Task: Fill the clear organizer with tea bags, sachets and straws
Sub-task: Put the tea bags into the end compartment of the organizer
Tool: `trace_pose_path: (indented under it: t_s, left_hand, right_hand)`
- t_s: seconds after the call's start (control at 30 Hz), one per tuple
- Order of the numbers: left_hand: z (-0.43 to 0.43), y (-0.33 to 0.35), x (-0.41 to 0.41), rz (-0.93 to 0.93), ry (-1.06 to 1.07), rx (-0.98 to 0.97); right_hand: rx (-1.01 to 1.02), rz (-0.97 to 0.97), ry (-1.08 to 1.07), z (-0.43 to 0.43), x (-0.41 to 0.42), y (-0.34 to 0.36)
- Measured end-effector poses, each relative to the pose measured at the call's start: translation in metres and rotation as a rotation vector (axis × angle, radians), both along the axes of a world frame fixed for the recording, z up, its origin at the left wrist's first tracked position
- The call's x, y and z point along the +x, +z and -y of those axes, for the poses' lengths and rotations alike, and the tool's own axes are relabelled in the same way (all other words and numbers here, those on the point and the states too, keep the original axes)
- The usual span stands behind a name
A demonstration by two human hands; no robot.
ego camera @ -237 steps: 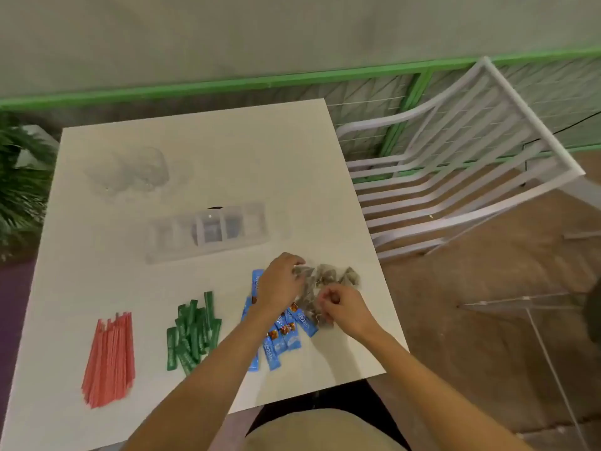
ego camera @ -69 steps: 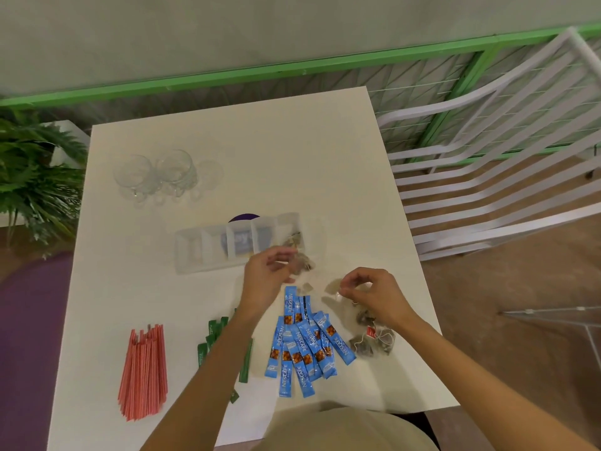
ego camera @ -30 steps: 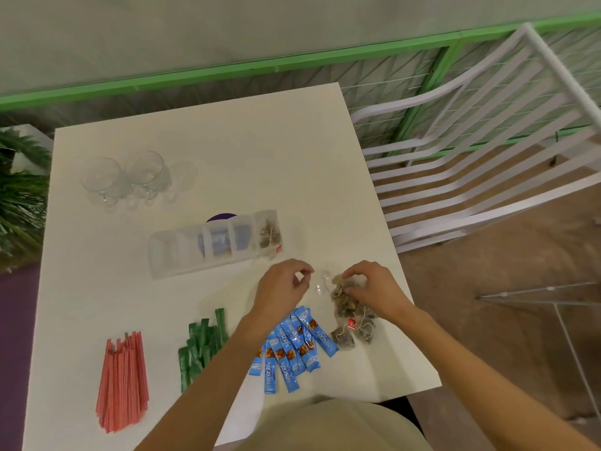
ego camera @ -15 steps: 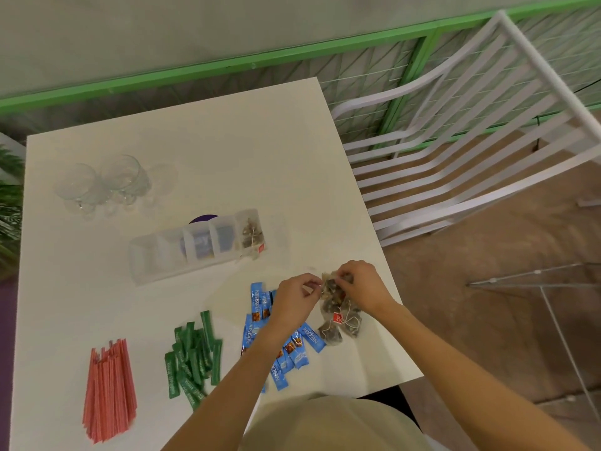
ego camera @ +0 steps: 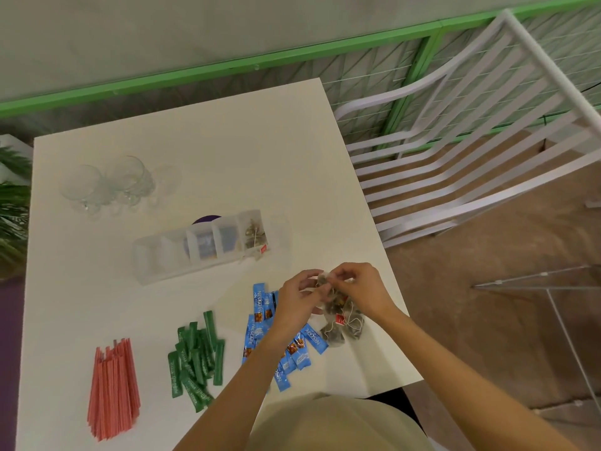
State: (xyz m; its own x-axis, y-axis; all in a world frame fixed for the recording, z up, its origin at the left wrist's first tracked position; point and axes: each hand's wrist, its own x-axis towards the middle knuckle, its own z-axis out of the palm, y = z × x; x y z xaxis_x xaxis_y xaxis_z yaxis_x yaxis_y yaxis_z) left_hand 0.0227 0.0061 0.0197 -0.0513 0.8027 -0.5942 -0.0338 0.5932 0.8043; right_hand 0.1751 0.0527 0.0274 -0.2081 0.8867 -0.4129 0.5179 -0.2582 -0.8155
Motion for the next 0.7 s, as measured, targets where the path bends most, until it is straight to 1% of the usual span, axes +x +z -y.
trace_pose_path:
  t_s: [0.07,0.17,0.23,0.37,0.5,0.57,0.7]
  left_hand:
    - [0.004,0.0,-0.005,0.016,0.032,0.003]
    - [0.006,0.002,-0.017,-0.016,0.064,0.034]
    - [0.002,0.008,-0.029,-0.028,0.1,0.069]
    - [-0.018,0.02,-0.067,-0.099,0.174,0.146]
    - [-0.046,0.024,-0.106,-0.299,0.184,0.23]
    - [-0.059,0.022,-0.121,-0.399,0.176,0.256]
    - [-0.076,0.013,-0.135,-0.584,0.097,0.278]
  right_hand:
    - [-0.025,-0.008,0.016,0.002,-0.003,-0.001]
    - [-0.07,-0.054,0.053,0.004,-0.005,-0.003]
    - [-0.065,-0.038,0.071,0.003,-0.004,-0.003]
    - [0.036,0.183,0.214,-0.002,0.0,-0.003]
    - [0.176,0.431,0.487,-0.007,0.007,-0.016]
    - [0.19,0.497,0.554,-0.007,0.008,-0.022]
    - [0.204,0.545,0.629,-0.008,0.005,-0.03]
